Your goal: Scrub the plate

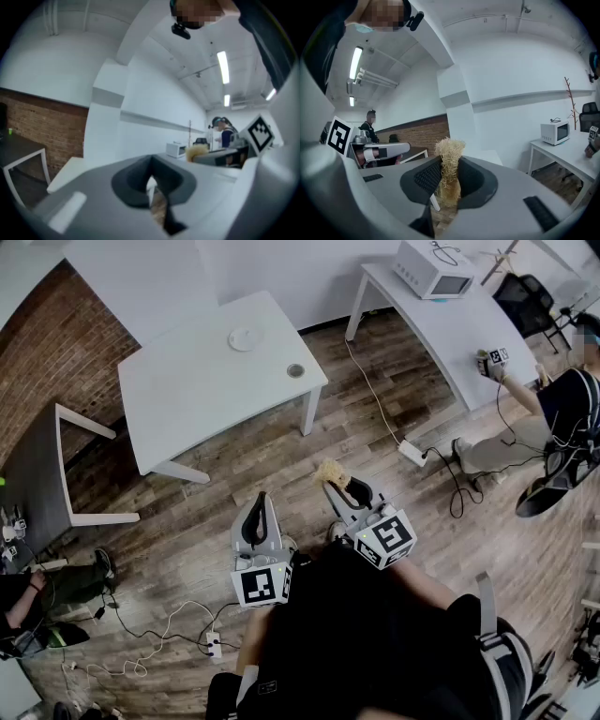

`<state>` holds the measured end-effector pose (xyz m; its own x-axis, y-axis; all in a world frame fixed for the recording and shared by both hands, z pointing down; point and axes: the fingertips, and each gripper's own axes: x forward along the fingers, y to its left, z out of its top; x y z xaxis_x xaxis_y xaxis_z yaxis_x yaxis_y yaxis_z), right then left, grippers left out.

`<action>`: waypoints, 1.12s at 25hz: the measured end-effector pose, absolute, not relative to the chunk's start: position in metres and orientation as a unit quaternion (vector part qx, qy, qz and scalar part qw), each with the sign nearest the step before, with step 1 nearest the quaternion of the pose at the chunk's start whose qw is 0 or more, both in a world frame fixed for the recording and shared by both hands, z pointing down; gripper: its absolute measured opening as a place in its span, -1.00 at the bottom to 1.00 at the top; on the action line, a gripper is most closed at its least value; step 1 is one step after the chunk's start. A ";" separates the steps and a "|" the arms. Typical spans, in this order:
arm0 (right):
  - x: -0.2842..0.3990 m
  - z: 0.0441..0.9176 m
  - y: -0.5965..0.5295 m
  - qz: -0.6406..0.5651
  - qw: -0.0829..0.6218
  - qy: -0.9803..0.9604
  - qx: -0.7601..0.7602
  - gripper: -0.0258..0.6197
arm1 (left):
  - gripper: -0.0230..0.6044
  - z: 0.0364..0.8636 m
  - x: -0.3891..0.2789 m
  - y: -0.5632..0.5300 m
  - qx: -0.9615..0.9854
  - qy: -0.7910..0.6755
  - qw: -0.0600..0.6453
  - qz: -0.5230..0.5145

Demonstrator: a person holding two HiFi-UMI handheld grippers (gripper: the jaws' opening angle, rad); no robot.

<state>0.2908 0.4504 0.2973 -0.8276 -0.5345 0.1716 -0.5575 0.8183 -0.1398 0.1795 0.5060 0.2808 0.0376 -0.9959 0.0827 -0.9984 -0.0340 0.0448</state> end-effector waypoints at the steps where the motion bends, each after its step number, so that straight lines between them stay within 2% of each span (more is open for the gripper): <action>1: 0.291 0.298 0.451 0.092 0.062 -0.952 0.287 -0.67 | -0.92 0.281 0.179 0.506 0.719 -0.694 0.044 0.015; 15: 0.277 0.298 0.451 0.090 0.062 -0.951 0.288 -0.67 | -0.92 0.284 0.161 0.511 0.707 -0.705 0.056 0.014; 28: 0.228 0.304 0.464 0.090 0.073 -0.944 0.310 -0.67 | -0.92 0.292 0.100 0.545 0.705 -0.706 0.067 0.009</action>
